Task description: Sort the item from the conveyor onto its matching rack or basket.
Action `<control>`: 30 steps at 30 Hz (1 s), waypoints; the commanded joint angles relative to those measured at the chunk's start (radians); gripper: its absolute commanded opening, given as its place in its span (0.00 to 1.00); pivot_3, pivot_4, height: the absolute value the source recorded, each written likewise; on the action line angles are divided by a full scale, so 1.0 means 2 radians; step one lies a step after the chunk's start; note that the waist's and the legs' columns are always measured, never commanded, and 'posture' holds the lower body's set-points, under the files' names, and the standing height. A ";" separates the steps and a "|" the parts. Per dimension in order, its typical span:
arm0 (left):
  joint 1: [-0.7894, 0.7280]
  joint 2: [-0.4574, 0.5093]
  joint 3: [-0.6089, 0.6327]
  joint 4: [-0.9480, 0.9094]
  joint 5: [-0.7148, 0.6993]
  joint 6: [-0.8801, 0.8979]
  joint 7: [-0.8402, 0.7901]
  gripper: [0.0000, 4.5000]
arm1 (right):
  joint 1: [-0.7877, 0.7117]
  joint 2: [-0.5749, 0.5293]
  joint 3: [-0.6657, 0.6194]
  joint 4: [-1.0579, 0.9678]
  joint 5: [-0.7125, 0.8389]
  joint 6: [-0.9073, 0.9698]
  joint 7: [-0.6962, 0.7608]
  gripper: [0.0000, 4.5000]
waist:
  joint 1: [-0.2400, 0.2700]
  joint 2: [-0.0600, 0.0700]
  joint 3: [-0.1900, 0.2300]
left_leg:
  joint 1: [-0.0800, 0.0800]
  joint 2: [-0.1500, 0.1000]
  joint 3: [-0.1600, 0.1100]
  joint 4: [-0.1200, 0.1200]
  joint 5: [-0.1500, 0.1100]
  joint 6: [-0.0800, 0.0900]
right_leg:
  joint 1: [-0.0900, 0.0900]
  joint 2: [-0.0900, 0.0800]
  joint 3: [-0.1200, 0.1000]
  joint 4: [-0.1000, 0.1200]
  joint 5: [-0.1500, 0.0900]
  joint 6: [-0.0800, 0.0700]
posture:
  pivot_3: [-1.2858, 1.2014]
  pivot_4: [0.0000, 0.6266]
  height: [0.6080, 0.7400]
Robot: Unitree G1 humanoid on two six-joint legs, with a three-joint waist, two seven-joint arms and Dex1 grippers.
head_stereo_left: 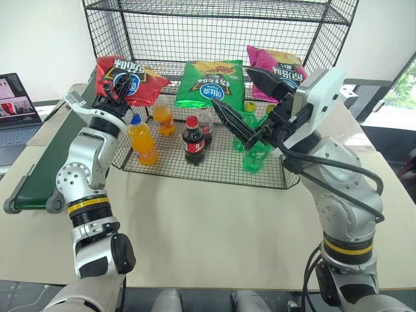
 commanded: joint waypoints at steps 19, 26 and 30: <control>-0.085 -0.031 -0.022 0.028 0.051 -0.034 0.056 0.02 | -0.010 0.001 0.001 -0.008 -0.006 -0.008 -0.001 1.00 | 0.000 0.000 0.000 | 0.000 0.000 -0.001 0.000 0.000 0.000 | 0.000 0.000 0.000 0.000 0.000 0.000 | 0.52 0.24 1.00; -0.139 -0.025 -0.005 0.115 0.098 -0.054 0.030 0.02 | -0.024 -0.002 0.001 -0.006 -0.013 -0.003 -0.003 1.00 | -0.001 0.000 0.000 | 0.000 0.000 -0.001 0.000 0.000 0.000 | 0.000 0.000 -0.001 -0.001 0.000 0.000 | 0.52 0.24 1.00; -0.158 -0.019 0.007 0.159 0.122 -0.062 0.021 0.02 | -0.024 -0.002 0.002 -0.006 -0.015 -0.003 -0.005 1.00 | -0.001 0.000 0.000 | 0.000 0.000 -0.001 0.000 0.000 0.000 | 0.000 0.000 -0.001 -0.001 0.000 0.000 | 0.52 0.24 1.00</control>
